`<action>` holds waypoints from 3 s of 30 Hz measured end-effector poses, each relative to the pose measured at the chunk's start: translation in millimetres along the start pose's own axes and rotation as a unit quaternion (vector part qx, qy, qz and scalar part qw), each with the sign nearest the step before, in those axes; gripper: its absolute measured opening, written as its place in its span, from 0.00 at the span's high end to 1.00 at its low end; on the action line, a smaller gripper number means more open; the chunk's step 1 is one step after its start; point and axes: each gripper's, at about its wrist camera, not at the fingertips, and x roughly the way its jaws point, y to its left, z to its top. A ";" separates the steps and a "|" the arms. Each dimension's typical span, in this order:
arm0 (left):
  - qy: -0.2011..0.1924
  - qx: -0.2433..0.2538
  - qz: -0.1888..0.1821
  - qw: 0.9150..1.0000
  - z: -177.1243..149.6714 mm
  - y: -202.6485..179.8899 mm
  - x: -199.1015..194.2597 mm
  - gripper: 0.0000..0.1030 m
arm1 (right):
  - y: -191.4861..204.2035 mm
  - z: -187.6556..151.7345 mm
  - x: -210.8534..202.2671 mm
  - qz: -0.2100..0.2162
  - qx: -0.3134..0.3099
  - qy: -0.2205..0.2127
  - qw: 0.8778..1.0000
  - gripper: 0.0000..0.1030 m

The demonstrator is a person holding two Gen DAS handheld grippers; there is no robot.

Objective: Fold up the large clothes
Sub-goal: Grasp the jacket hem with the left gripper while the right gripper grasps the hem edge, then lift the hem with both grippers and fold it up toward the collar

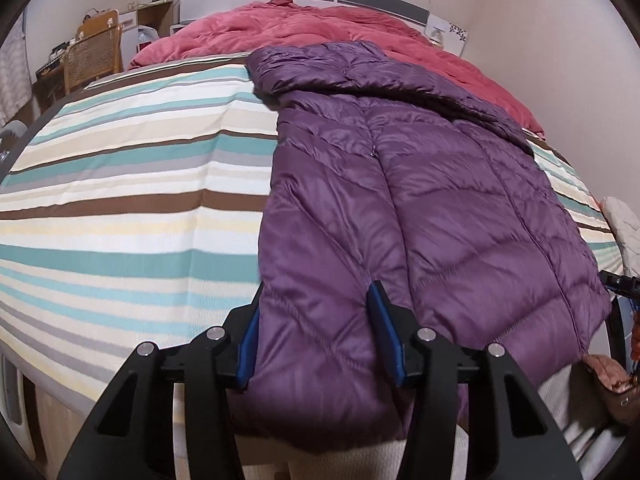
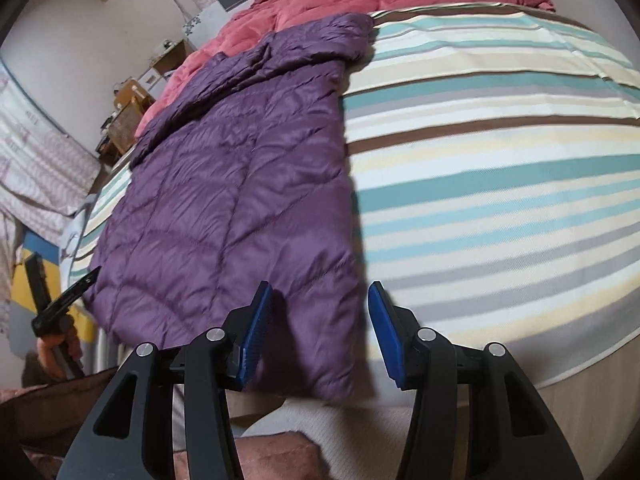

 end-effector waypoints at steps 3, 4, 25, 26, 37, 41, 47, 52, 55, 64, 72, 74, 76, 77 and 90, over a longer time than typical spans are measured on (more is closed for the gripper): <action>0.001 -0.008 -0.012 1.000 -2.9 1.9 -2.7 0.58 | 3.3 -7.8 3.2 0.023 0.001 0.010 1.000 0.57; 0.002 -0.010 -0.012 1.000 -3.9 1.7 -3.2 0.60 | 5.6 -9.7 3.8 0.019 -0.005 0.008 1.000 0.57; -0.007 0.021 -0.042 0.999 -24.3 -25.8 -64.3 0.95 | 1.2 -5.0 -56.0 0.060 -0.027 -0.032 0.997 0.94; -0.008 0.022 -0.045 0.999 -27.5 -26.7 -70.8 0.95 | 0.9 -5.9 -61.0 0.065 -0.026 -0.033 0.997 0.94; -0.021 -0.004 -0.086 0.996 -33.7 -24.2 -113.1 0.95 | -1.1 -9.4 -96.6 0.132 -0.005 -0.043 0.990 0.95; -0.039 -0.028 -0.106 0.993 -8.6 -14.7 -110.9 0.95 | -2.1 15.4 -95.8 0.138 -0.005 -0.056 0.989 0.96; -0.052 -0.041 -0.119 0.991 34.8 -12.5 -93.8 0.94 | 6.6 57.7 -87.9 0.132 -0.016 -0.079 0.988 0.96; -0.054 -0.060 -0.112 0.990 63.0 -7.1 -73.6 0.94 | 7.1 91.1 -73.5 0.127 -0.013 -0.090 0.988 0.96; -0.054 -0.068 -0.106 0.991 78.7 -3.5 -58.2 0.94 | 8.1 112.7 -57.9 0.118 -0.010 -0.092 0.989 0.96; -0.019 -0.081 -0.091 0.992 118.5 2.7 8.9 0.91 | 6.9 164.8 9.7 0.114 0.033 -0.059 0.991 0.96; -0.010 -0.125 -0.100 0.987 135.6 16.2 50.8 0.80 | -23.7 180.2 44.1 0.150 0.148 -0.065 0.975 0.65; -0.022 -0.139 -0.116 0.983 137.0 20.4 53.0 0.70 | -29.6 180.2 43.3 0.150 0.157 -0.079 0.973 0.48; -0.035 -0.149 -0.131 0.979 135.7 23.4 53.5 0.58 | -35.1 180.2 40.5 0.157 0.160 -0.095 0.970 0.46; -0.041 -0.152 -0.135 0.978 135.1 24.4 53.5 0.55 | -36.6 180.0 40.0 0.158 0.159 -0.097 0.970 0.46; -0.118 -0.146 -0.169 0.968 141.0 31.9 39.5 0.16 | -5.1 186.5 53.6 0.058 -0.003 -0.092 0.994 0.46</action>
